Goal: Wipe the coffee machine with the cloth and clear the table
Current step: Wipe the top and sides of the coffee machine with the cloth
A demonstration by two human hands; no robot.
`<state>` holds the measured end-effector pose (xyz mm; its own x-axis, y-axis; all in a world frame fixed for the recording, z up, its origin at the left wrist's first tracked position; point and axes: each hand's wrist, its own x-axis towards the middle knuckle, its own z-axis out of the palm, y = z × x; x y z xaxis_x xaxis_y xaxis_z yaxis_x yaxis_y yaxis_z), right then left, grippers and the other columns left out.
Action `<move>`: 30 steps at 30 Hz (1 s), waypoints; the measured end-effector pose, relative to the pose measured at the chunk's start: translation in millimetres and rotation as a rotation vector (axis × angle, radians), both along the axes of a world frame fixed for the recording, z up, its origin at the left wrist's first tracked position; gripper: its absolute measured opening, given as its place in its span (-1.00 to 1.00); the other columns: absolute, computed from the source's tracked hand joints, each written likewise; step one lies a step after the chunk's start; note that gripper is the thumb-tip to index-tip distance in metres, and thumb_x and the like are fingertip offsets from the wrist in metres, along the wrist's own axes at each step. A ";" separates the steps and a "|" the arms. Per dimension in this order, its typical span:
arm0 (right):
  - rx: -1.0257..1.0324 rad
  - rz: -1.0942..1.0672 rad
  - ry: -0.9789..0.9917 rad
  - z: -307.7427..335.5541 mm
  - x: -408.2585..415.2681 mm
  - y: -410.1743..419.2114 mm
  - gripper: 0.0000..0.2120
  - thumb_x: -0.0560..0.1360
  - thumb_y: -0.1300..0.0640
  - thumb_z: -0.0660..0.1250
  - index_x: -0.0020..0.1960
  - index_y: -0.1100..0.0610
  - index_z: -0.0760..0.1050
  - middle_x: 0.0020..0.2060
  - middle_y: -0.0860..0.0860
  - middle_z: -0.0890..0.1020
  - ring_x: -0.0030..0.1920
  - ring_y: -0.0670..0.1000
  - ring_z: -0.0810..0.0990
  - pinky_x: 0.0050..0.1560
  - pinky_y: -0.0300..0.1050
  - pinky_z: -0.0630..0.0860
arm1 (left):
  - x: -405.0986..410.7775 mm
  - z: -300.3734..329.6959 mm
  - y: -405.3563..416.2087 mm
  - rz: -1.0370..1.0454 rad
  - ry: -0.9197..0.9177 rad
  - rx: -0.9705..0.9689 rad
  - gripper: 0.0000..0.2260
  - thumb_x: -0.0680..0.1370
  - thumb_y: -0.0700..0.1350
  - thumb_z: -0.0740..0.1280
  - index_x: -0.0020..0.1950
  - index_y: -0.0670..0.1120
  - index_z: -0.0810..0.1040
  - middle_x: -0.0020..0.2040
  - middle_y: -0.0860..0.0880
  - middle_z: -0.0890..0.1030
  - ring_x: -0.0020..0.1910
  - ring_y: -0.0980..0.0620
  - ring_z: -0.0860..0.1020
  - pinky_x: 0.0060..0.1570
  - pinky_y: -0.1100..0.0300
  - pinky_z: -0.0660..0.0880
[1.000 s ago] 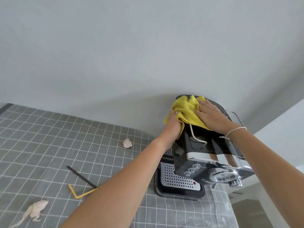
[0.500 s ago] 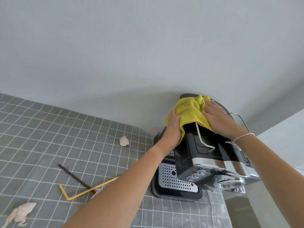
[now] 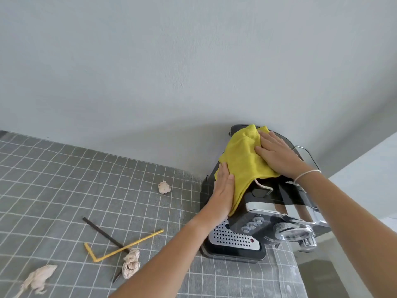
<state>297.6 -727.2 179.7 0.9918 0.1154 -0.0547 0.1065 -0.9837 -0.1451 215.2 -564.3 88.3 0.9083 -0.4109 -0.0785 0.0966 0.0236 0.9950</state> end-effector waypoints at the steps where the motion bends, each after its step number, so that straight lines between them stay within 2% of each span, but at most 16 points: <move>1: -0.004 -0.002 0.001 0.3 -0.8 0.6 -0.55 0.59 0.01 0.01 0.47 0.03 0.15 0.52 -0.04 0.11 0.53 0.04 -0.02 0.51 0.13 -0.06 | -6.9 0.2 0.2 -0.012 0.002 -0.020 -0.48 0.66 0.14 -0.15 0.55 0.12 -0.31 0.59 0.18 -0.27 0.58 0.16 -0.25 0.58 0.05 -0.24; 6: -0.019 -0.011 0.000 1.4 -2.7 2.9 -0.52 0.60 0.01 0.01 0.49 0.02 0.07 0.52 -0.05 0.09 0.53 0.04 -0.06 0.52 0.10 -0.09 | -23.3 -0.2 -0.6 -0.017 0.017 -0.064 -0.47 0.66 0.15 -0.12 0.55 0.15 -0.32 0.58 0.22 -0.28 0.57 0.21 -0.26 0.57 0.09 -0.25; 11: -0.040 0.010 -0.008 -0.6 -0.4 2.0 -0.52 0.56 -0.05 -0.01 0.45 0.06 0.19 0.51 -0.03 0.15 0.53 0.05 0.01 0.50 0.14 -0.03 | 0.4 7.0 -1.8 0.024 0.019 0.007 -0.49 0.66 0.11 -0.16 0.56 0.09 -0.29 0.62 0.09 -0.22 0.59 0.13 -0.20 0.59 0.04 -0.22; 16: -0.049 -0.008 -0.015 -0.6 -2.6 3.6 -0.51 0.59 -0.02 0.00 0.50 0.02 0.07 0.52 -0.07 0.09 0.53 0.03 -0.04 0.52 0.09 -0.08 | -27.3 4.3 -3.2 0.004 0.034 -0.044 -0.41 0.59 0.24 -0.13 0.54 0.17 -0.32 0.59 0.20 -0.28 0.58 0.18 -0.23 0.59 0.04 -0.22; 20: -0.056 -0.004 -0.017 -0.9 -1.1 4.7 -0.53 0.59 -0.01 0.00 0.48 0.06 0.12 0.52 -0.04 0.11 0.53 0.05 -0.01 0.51 0.11 -0.06 | -5.6 7.5 -7.2 0.060 -0.021 0.027 -0.51 0.68 0.06 -0.11 0.56 0.08 -0.27 0.62 0.07 -0.21 0.60 0.10 -0.19 0.59 0.04 -0.19; 22: -0.070 0.010 -0.024 -0.8 -2.4 4.4 -0.54 0.59 0.00 0.00 0.46 0.08 0.16 0.52 -0.02 0.13 0.53 0.07 0.01 0.51 0.13 -0.03 | 3.8 7.3 -10.6 0.099 -0.059 0.087 -0.55 0.71 -0.06 -0.08 0.55 0.02 -0.19 0.63 -0.06 -0.11 0.62 -0.01 -0.10 0.59 0.00 -0.08; 24: -0.072 0.010 -0.027 1.9 -5.2 6.4 -0.54 0.60 0.01 -0.01 0.47 0.10 0.15 0.52 -0.02 0.12 0.53 0.08 0.00 0.51 0.12 -0.04 | 4.9 6.2 -12.6 0.168 -0.016 0.050 -0.57 0.70 -0.12 -0.08 0.59 -0.04 -0.02 0.62 -0.08 0.05 0.61 -0.05 0.03 0.57 -0.06 0.06; 27: -0.055 -0.005 -0.011 5.4 -12.5 11.3 -0.53 0.59 0.01 0.00 0.47 0.08 0.13 0.52 -0.04 0.10 0.53 0.07 -0.03 0.51 0.09 -0.08 | -1.8 9.6 -15.7 0.187 0.023 0.065 -0.55 0.68 -0.22 -0.06 0.58 -0.06 0.03 0.61 -0.07 0.11 0.60 -0.05 0.10 0.56 -0.06 0.13; 29: -0.067 0.008 -0.002 8.0 -22.3 12.3 -0.47 0.55 -0.08 0.01 0.47 0.09 0.14 0.52 -0.05 0.10 0.52 0.07 -0.01 0.48 0.10 -0.06 | -4.1 11.5 -16.2 0.191 0.056 0.078 -0.54 0.68 -0.24 -0.05 0.59 -0.06 0.01 0.61 -0.09 0.12 0.59 -0.07 0.12 0.55 -0.04 0.15; 30: -0.070 0.026 0.008 10.5 -29.0 12.7 -0.38 0.48 -0.17 -0.01 0.47 0.09 0.14 0.52 -0.05 0.11 0.51 0.06 0.00 0.47 0.09 -0.04 | -3.7 14.0 -15.7 0.183 0.073 0.077 -0.55 0.69 -0.22 -0.05 0.59 -0.07 0.00 0.61 -0.08 0.11 0.59 -0.07 0.13 0.55 -0.02 0.15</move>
<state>268.6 -714.5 190.2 0.9880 0.1371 -0.0718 0.1315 -0.9883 -0.0769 211.5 -580.0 102.3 0.9579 -0.2301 -0.1719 0.1699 -0.0284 0.9850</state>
